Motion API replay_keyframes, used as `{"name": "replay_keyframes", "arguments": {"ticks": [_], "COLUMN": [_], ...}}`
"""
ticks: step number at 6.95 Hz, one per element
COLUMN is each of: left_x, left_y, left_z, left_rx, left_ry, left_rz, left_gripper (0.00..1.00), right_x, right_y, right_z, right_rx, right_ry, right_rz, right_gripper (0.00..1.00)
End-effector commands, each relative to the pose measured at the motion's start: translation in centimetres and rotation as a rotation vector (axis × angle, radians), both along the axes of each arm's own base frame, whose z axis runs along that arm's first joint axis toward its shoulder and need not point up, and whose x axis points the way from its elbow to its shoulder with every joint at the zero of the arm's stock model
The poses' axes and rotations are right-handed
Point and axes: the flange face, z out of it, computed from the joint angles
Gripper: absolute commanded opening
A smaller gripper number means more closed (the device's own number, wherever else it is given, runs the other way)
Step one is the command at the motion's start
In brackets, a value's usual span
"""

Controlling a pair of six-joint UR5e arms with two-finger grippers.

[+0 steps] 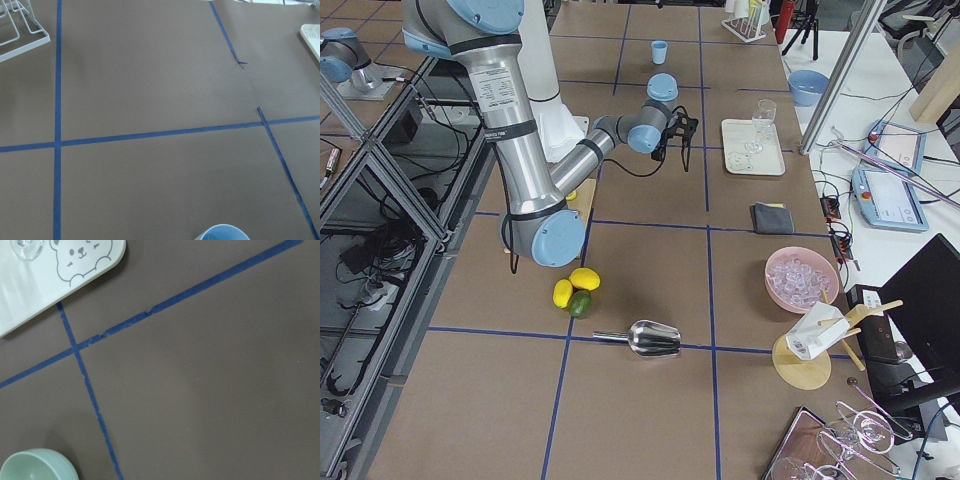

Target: Pour ice into bowl

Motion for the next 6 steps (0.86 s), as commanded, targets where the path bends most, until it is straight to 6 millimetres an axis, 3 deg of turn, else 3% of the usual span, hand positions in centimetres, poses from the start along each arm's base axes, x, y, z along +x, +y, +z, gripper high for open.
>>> {"name": "replay_keyframes", "arguments": {"ticks": [1, 4, 6], "left_x": [-0.2, 2.3, 7.6], "left_y": [2.1, 1.3, 1.7], "left_z": [0.2, 1.2, 1.2], "left_rx": [0.062, 0.043, -0.043], "left_ry": [0.000, -0.066, 0.009], "left_rz": [-0.053, -0.175, -0.224], "left_gripper": [1.00, 1.00, 1.00], "right_x": [2.5, 3.0, 3.0], "right_y": [2.1, 2.3, 2.4], "right_z": [4.8, 5.8, 5.2], "right_rx": [0.057, 0.053, 0.060], "right_ry": [-0.064, -0.054, -0.065], "right_rz": [0.007, 0.011, 0.011], "right_gripper": [1.00, 1.00, 1.00]}}
